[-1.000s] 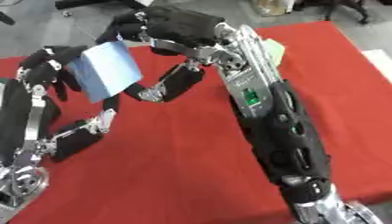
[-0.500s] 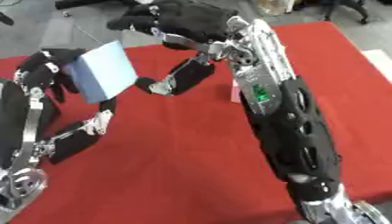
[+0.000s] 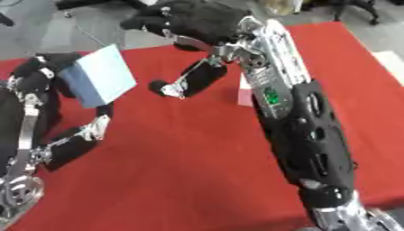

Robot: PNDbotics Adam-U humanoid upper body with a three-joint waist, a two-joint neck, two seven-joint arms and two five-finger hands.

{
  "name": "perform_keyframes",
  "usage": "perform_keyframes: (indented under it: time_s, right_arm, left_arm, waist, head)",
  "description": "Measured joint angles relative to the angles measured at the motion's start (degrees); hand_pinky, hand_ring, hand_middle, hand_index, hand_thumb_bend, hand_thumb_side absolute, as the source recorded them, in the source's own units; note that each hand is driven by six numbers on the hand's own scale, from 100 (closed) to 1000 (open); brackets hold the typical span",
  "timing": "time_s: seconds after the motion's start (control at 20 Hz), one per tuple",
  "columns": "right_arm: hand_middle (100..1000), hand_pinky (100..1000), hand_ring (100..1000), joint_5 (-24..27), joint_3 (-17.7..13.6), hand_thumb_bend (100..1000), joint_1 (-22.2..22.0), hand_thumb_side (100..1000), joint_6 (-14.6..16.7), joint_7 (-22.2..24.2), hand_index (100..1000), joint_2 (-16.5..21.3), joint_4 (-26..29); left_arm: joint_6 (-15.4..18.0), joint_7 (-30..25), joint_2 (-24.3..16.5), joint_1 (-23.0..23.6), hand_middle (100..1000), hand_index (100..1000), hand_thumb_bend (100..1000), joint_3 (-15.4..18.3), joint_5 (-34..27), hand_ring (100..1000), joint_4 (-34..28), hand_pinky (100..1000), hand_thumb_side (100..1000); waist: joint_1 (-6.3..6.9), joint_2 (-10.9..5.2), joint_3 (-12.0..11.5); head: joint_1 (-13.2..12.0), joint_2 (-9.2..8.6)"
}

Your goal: Pick up the objects with one hand, pass them to the other hand, and then place them into the box on the other side of the table.

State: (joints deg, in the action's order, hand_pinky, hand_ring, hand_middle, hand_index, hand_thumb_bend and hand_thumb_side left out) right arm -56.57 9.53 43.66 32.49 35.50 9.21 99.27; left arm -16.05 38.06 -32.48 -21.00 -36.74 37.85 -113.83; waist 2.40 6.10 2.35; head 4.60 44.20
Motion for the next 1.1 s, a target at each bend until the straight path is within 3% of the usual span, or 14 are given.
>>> perform_keyframes:
  time_s: [0.3,0.45,0.65,0.95,1.0,1.1]
  right_arm:
    - [885,823,849,-1.3,-1.0,275,-1.4,539,0.0,0.0,1000,0.8,0.3]
    - [884,826,851,-1.5,-1.2,250,-2.0,545,-0.1,0.1,1000,1.1,0.3]
    - [884,829,853,-1.6,-1.3,238,-2.7,551,-0.3,0.3,1000,1.2,0.3]
    - [882,830,853,-1.6,-1.5,221,-3.2,557,-0.6,0.6,1000,1.4,0.3]
    - [882,831,854,-1.6,-1.5,218,-3.2,559,-0.6,0.6,1000,1.4,0.3]
    - [882,832,854,-1.6,-1.6,214,-3.4,563,-0.7,0.7,1000,1.5,0.2]
  left_arm:
    - [-0.2,3.2,-1.8,6.5,378,459,100,3.0,1.3,408,0.0,291,100]
    - [-2.8,1.7,-2.9,10.6,388,466,100,6.1,1.8,417,0.0,299,100]
    - [-9.1,-3.6,-4.9,15.4,402,480,100,11.6,2.0,432,0.0,324,100]
    - [-22.0,-13.3,-8.5,19.8,462,542,100,20.7,-0.3,480,0.0,392,100]
    - [-24.2,-15.4,-8.9,20.0,479,560,100,22.0,-1.0,496,0.0,416,115]
    - [-28.8,-20.0,-10.3,20.0,598,680,199,24.6,-3.2,587,0.1,524,286]
  waist:
    - [0.33,0.0,-0.2]
    - [0.97,0.0,-0.4]
    - [1.09,-0.05,-0.4]
    - [1.42,-0.09,-0.6]
    - [1.42,-0.09,-0.6]
    - [1.42,-0.09,-0.7]
  head:
    - [-4.1,0.0]
    - [-7.1,0.0]
    - [-9.5,0.0]
    - [-10.0,0.0]
    - [-10.0,0.0]
    - [-9.8,0.0]
